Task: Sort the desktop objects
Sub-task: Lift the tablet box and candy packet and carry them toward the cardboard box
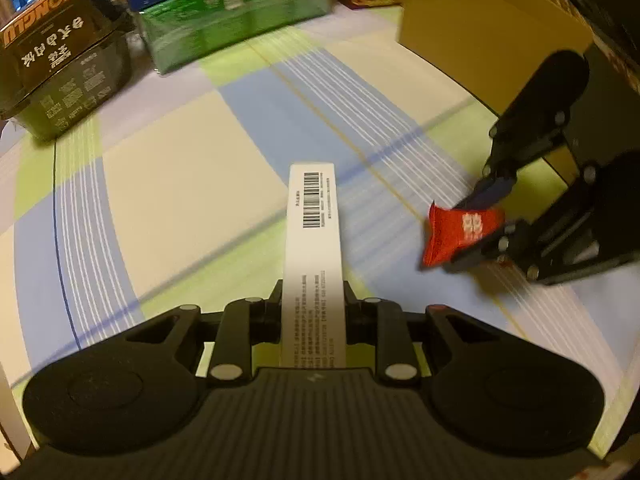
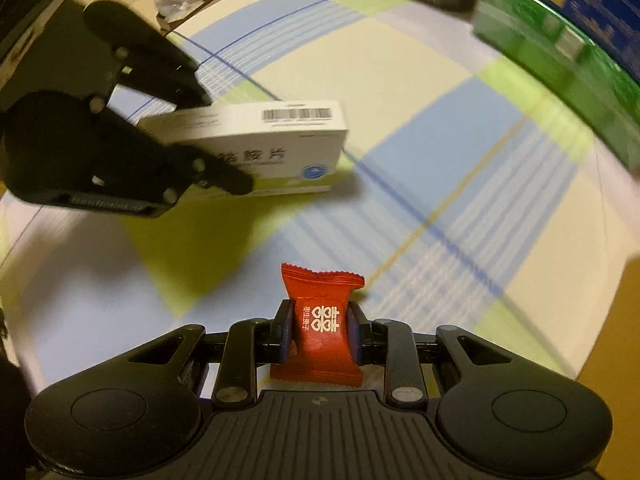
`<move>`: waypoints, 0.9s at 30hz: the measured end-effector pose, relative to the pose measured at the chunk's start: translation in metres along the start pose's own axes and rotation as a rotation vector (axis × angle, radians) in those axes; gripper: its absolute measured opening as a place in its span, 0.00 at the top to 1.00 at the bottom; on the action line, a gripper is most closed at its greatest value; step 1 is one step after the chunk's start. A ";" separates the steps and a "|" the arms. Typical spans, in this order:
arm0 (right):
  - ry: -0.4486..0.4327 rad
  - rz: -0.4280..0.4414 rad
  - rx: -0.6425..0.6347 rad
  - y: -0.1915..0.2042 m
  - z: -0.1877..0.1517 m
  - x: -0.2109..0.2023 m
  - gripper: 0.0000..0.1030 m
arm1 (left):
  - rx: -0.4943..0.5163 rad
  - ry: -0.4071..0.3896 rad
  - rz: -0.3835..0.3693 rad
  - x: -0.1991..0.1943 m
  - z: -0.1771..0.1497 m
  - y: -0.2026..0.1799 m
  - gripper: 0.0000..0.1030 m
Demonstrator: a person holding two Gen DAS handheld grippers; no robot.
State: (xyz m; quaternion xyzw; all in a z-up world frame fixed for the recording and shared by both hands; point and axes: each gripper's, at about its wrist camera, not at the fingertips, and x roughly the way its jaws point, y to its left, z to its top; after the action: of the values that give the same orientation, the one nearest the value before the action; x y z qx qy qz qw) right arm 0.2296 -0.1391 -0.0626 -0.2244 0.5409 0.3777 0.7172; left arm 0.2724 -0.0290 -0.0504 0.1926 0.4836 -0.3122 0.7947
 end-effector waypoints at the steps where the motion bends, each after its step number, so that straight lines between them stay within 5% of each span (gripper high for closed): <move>1: 0.001 0.001 0.000 0.003 -0.005 -0.002 0.77 | 0.005 0.004 0.003 -0.002 -0.004 -0.006 0.80; 14: -0.018 -0.017 0.016 0.004 -0.018 -0.011 0.77 | -0.073 0.032 0.018 0.006 -0.006 -0.006 0.78; 27: -0.033 -0.036 0.051 0.005 -0.024 -0.016 0.77 | -0.026 0.074 0.051 0.018 0.003 -0.028 0.80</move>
State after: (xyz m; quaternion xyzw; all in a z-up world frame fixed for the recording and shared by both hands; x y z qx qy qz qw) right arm 0.2091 -0.1581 -0.0550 -0.2096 0.5342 0.3544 0.7383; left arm 0.2613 -0.0573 -0.0647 0.2060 0.5114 -0.2785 0.7864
